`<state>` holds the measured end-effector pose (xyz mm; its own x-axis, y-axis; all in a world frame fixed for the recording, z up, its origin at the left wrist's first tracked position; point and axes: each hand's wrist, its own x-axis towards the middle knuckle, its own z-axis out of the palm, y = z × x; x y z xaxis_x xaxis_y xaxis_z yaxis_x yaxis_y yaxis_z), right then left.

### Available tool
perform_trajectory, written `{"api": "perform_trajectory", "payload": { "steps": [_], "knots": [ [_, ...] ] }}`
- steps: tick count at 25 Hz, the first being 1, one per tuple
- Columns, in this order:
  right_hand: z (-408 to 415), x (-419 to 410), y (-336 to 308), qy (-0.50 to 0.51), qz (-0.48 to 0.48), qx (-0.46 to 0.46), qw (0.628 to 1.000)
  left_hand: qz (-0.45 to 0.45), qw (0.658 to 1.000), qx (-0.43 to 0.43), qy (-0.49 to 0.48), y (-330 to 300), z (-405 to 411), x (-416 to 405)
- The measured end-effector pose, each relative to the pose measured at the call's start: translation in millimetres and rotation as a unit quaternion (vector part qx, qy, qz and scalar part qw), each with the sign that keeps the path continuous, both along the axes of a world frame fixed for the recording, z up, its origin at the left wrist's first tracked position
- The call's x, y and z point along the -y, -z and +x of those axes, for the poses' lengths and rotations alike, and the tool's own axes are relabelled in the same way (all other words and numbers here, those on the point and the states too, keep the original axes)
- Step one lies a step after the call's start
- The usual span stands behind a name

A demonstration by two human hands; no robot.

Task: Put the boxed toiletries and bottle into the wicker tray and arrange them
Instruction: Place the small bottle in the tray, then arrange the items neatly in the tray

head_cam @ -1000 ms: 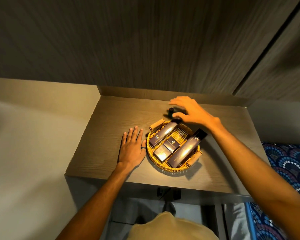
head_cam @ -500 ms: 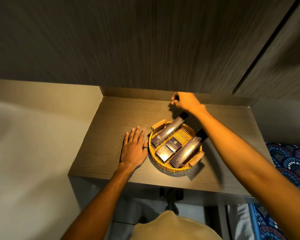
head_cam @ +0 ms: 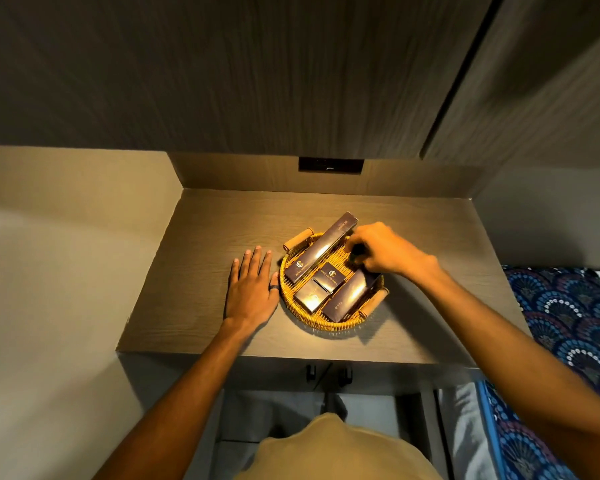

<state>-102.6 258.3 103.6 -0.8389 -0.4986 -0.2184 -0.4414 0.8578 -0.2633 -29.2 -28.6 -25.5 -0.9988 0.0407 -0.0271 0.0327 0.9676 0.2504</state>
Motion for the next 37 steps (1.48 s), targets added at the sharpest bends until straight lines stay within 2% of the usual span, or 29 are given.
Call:
{"api": "perform_trajectory", "payload": {
  "steps": [6, 15, 16, 18, 20, 22, 24, 27, 29, 31, 37],
  "knots": [
    [3.9, 18.8, 27.8, -0.025, -0.009, -0.035, 0.999, -0.002, 1.0, 0.008, 0.003, -4.2, 1.7, -1.1],
    [9.5, 22.2, 12.0, -0.003, 0.01, -0.022, 1.0, 0.017, 1.0, 0.01, 0.008, -6.5, 2.4, 1.1],
    [13.8, 19.3, 5.9, 0.003, 0.017, -0.037, 0.999, 0.032, 0.999, 0.008, -0.001, -8.2, 3.4, 0.1],
    [33.4, 17.1, -2.3, 0.037, 0.025, -0.124, 0.991, 0.097, 0.995, -0.005, -0.031, -16.0, 3.9, -1.8],
    [73.1, 27.4, 3.6, 0.134, -0.012, -0.193, 0.972, 0.167, 0.985, -0.032, -0.035, -29.8, -3.9, -3.0],
    [116.2, 47.4, 22.2, 0.235, -0.046, -0.181, 0.954, 0.179, 0.983, -0.047, 0.021, -46.4, -23.8, -7.0],
    [143.0, 62.7, 42.0, 0.306, -0.031, -0.112, 0.945, 0.162, 0.979, -0.029, 0.121, -64.0, -52.6, -13.6],
    [154.9, 66.4, 56.8, 0.363, -0.061, -0.051, 0.928, 0.085, 0.964, 0.018, 0.252, -71.9, -80.2, -22.9],
    [152.6, 60.2, 58.4, 0.359, -0.106, -0.042, 0.926, 0.061, 0.956, 0.048, 0.284, -67.6, -84.0, -22.9],
    [148.1, 45.7, 62.3, 0.339, -0.113, -0.045, 0.933, 0.076, 0.958, 0.049, 0.271, -62.9, -74.5, -23.1],
    [118.7, -11.9, 64.8, 0.229, -0.11, -0.038, 0.966, 0.073, 0.986, -0.001, 0.149, -56.1, -13.8, -40.8]
  ]
}}
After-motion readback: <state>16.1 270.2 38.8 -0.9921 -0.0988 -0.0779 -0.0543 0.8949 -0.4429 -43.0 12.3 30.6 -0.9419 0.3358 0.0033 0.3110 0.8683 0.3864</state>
